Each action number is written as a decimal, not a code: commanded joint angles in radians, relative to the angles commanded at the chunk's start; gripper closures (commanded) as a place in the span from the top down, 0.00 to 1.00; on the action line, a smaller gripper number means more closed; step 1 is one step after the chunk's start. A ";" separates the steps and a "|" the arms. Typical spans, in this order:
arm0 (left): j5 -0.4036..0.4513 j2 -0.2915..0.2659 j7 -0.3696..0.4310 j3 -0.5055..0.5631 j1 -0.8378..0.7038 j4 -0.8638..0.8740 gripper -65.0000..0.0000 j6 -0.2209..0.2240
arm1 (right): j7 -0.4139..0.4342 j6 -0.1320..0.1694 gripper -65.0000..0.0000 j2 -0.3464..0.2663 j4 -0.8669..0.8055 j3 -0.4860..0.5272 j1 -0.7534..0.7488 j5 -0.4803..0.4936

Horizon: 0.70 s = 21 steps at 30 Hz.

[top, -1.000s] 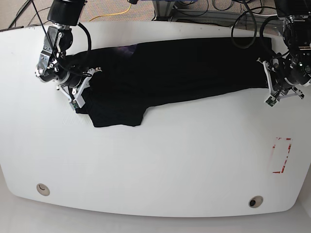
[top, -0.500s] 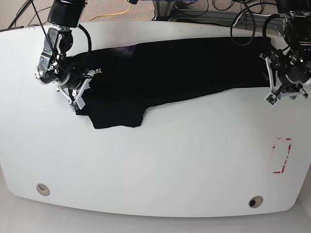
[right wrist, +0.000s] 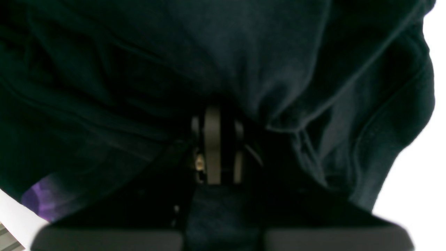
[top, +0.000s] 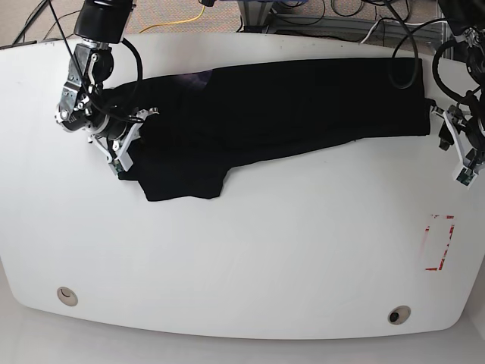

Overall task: Layout the t-shirt on the table in an organized manner, then fold the t-shirt properly
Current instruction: 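Release the shirt end and reposition the left gripper on the strip end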

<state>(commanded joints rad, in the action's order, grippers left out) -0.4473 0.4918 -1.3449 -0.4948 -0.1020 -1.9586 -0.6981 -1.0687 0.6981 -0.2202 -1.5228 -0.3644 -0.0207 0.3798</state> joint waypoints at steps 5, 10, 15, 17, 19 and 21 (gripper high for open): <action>0.121 -0.054 0.040 0.044 -0.009 0.003 0.51 0.000 | 0.000 0.000 0.07 0.002 -0.002 0.000 0.000 0.002; 0.178 -0.075 0.060 0.091 -0.054 0.003 0.50 0.000 | -0.012 0.000 0.07 0.002 -0.060 0.000 0.000 0.025; 0.181 -0.075 0.084 0.110 -0.104 0.003 0.32 0.000 | -0.084 0.000 0.07 0.002 -0.210 -0.003 -0.006 0.097; 0.181 -0.075 0.087 0.110 -0.118 0.003 0.28 0.000 | -0.100 0.000 0.07 0.000 -0.269 -0.005 -0.006 0.135; 0.181 -0.075 0.087 0.110 -0.129 0.003 0.26 0.000 | -0.107 0.000 0.07 0.000 -0.313 -0.003 -0.006 0.170; 0.183 -0.075 0.087 0.110 -0.143 0.005 0.25 0.000 | -0.121 0.000 0.07 0.000 -0.342 -0.002 -0.006 0.203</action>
<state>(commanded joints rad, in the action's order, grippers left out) -0.2647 0.4166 -1.2574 -0.3844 -0.2447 -1.9540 -0.6981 -1.1899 0.6981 -0.2202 -1.8650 -0.3659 -0.0269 0.5823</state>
